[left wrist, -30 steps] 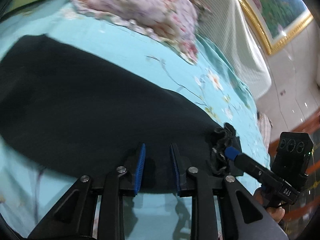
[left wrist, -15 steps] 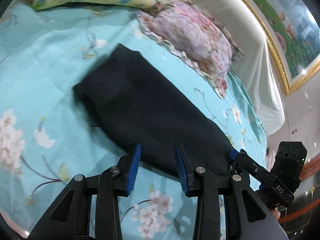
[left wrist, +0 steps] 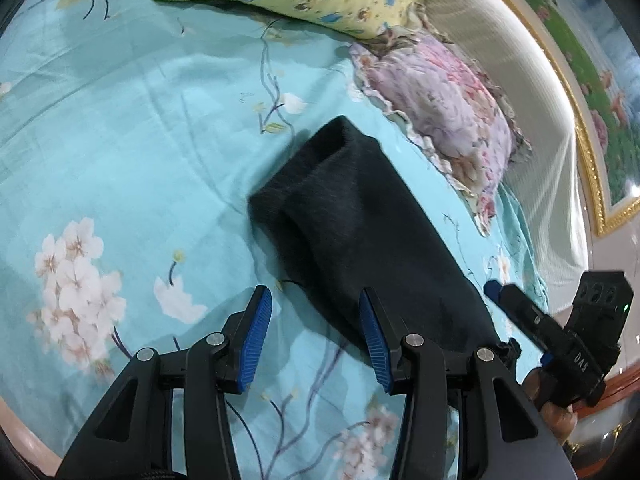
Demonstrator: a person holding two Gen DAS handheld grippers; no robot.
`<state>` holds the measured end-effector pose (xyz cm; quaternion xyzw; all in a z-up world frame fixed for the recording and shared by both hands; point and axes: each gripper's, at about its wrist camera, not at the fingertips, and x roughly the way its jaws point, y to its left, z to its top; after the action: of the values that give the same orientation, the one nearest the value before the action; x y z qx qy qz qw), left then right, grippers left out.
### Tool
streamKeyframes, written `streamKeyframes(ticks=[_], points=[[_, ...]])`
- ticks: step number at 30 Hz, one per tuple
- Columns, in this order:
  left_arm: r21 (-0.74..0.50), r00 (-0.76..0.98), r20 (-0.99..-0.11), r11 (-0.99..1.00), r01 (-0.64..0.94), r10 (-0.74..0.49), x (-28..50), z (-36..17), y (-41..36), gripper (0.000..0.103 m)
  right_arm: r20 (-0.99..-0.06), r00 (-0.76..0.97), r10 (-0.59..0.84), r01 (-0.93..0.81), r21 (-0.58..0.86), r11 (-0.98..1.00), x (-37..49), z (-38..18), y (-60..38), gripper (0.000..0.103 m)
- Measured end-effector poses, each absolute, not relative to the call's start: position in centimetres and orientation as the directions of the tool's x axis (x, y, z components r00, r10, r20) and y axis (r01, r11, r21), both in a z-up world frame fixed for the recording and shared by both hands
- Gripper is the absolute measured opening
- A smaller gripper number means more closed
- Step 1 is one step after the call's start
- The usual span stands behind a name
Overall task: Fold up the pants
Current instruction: 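Grasp the folded pants end with the left gripper while the right gripper grasps beside it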
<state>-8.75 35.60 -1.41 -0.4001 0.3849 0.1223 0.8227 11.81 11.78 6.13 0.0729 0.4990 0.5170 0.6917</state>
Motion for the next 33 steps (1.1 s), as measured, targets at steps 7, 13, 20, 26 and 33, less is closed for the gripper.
streamKeyframes(ticks=[7,13,20,26,33], points=[[-0.595,0.679,-0.722,0.622,-0.509,-0.133,-7.5,-2.5,36.7,0.047,-0.642,-0.080,0.762,-0.717,0.569,0.403,13.6,5.6,17.1,0.050],[-0.619,0.692,-0.707,0.599,-0.508,-0.145,-7.0,-3.2,37.4,0.048,-0.679,-0.135,0.722,-0.791,0.513,0.334,14.9,4.6,21.9,0.050],[-0.648,0.707,-0.690,0.568,-0.508,-0.155,-6.1,-3.6,38.2,0.047,-0.704,-0.228,0.673,-0.839,0.493,0.231,15.9,3.6,27.6,0.050],[-0.646,0.711,-0.688,0.569,-0.508,-0.146,-5.6,-3.8,38.4,0.034,-0.725,-0.313,0.614,-0.856,0.495,0.148,15.3,2.4,30.9,0.034],[-0.610,0.720,-0.686,0.623,-0.489,-0.106,-5.4,-1.5,36.8,0.023,-0.683,-0.284,0.673,-0.845,0.510,0.161,15.1,4.1,28.7,0.018]])
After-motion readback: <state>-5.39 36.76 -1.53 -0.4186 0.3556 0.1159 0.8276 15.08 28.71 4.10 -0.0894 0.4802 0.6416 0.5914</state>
